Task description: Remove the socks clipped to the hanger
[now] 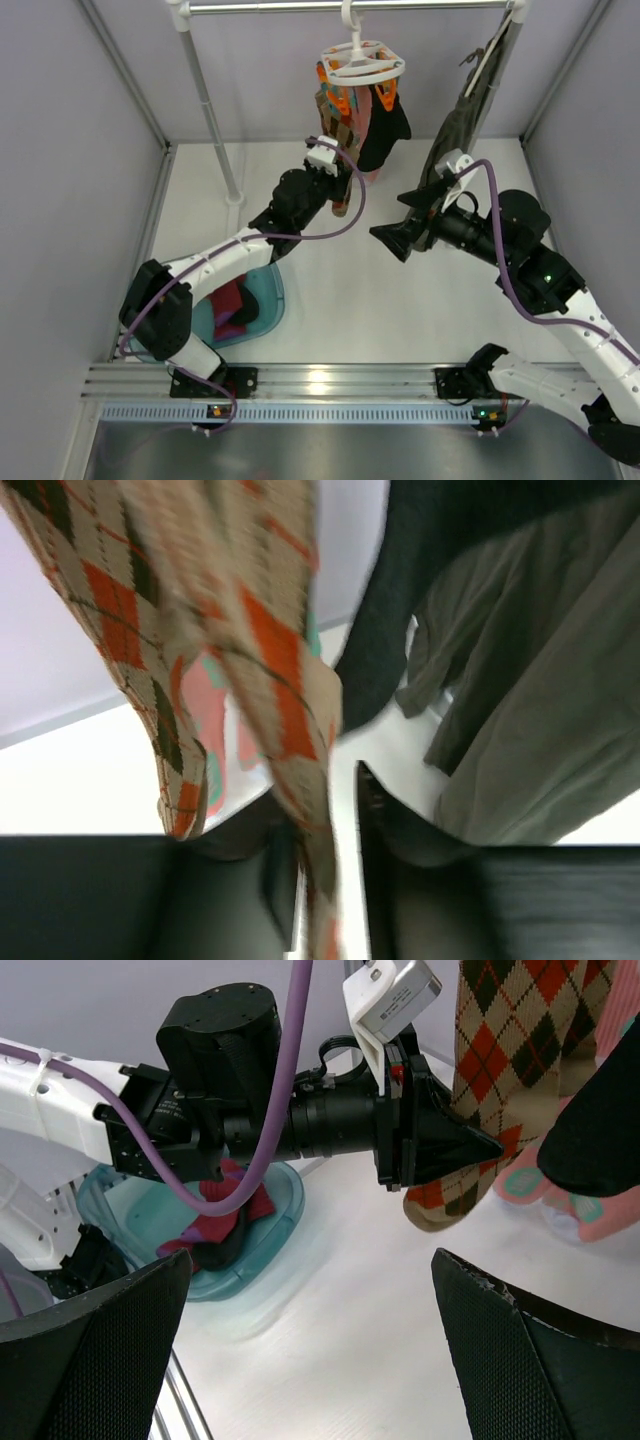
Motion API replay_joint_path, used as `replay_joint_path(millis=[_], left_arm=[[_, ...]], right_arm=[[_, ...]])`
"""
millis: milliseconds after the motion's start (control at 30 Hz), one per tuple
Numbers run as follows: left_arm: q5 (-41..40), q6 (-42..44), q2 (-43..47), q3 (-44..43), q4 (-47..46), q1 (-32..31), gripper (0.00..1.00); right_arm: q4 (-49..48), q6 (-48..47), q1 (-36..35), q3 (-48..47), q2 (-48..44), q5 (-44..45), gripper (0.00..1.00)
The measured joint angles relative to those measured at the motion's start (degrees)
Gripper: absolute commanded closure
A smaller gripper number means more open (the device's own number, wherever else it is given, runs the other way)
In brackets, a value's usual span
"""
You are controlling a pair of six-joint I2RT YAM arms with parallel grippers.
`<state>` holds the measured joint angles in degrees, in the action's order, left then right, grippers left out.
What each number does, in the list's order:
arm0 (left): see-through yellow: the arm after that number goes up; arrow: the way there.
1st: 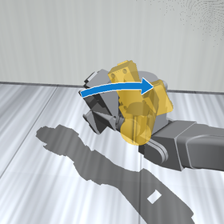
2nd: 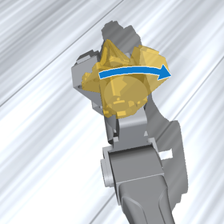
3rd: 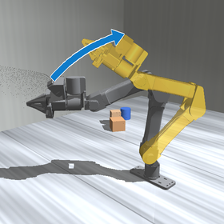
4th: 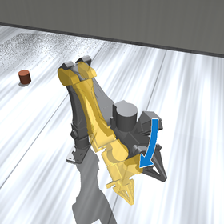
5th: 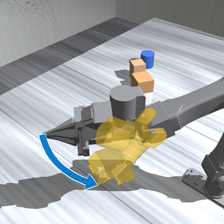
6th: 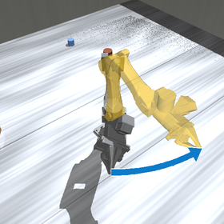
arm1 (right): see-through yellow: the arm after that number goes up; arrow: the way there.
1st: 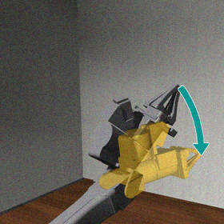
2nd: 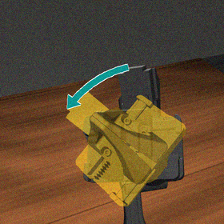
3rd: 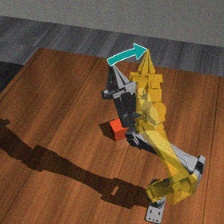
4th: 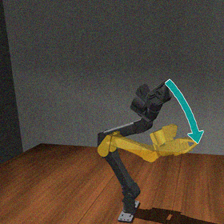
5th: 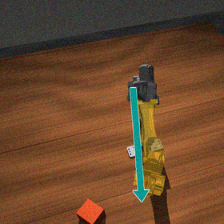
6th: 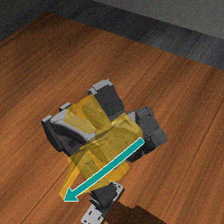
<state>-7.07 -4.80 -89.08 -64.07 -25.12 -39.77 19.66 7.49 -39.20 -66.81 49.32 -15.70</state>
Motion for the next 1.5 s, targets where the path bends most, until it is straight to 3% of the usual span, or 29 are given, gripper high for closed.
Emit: replay_joint_path(millis=[33,133,433,633,767,967,1233,1500], left_arm=[[-0.57,0.17,0.09,0.00,-0.55,-0.15,0.83],[-1.79,0.15,0.11,0.00,-1.09,-0.04,1.00],[-5.01,0.35,-0.15,-0.17,-1.38,-1.81,1.00],[-12.07,3.19,-6.38,-6.95,-1.90,-11.15,1.00],[-17.62,6.29,-12.35,-13.00,-2.45,-15.74,1.00],[-27.69,10.60,-21.77,-22.45,-2.58,-18.08,1.00],[-31.91,12.00,-24.81,-23.30,-1.66,-17.64,1.00],[-31.76,11.85,-22.95,-20.52,-1.68,-17.59,1.00]], right_arm=[[-0.07,0.11,0.02,0.00,0.04,-0.15,0.00],[-0.37,0.28,0.00,0.00,0.02,-0.48,0.00],[-1.53,1.86,0.02,-0.11,-0.55,-0.42,0.01],[-0.31,2.51,0.00,-6.93,0.81,3.89,0.02],[2.01,2.54,0.02,-14.40,2.73,7.45,0.12],[8.26,1.60,-0.07,-32.57,14.08,9.07,0.24],[16.90,-2.91,-5.92,-53.72,37.35,19.43,0.31],[20.02,-5.86,-5.99,-57.00,48.57,29.03,0.34]])
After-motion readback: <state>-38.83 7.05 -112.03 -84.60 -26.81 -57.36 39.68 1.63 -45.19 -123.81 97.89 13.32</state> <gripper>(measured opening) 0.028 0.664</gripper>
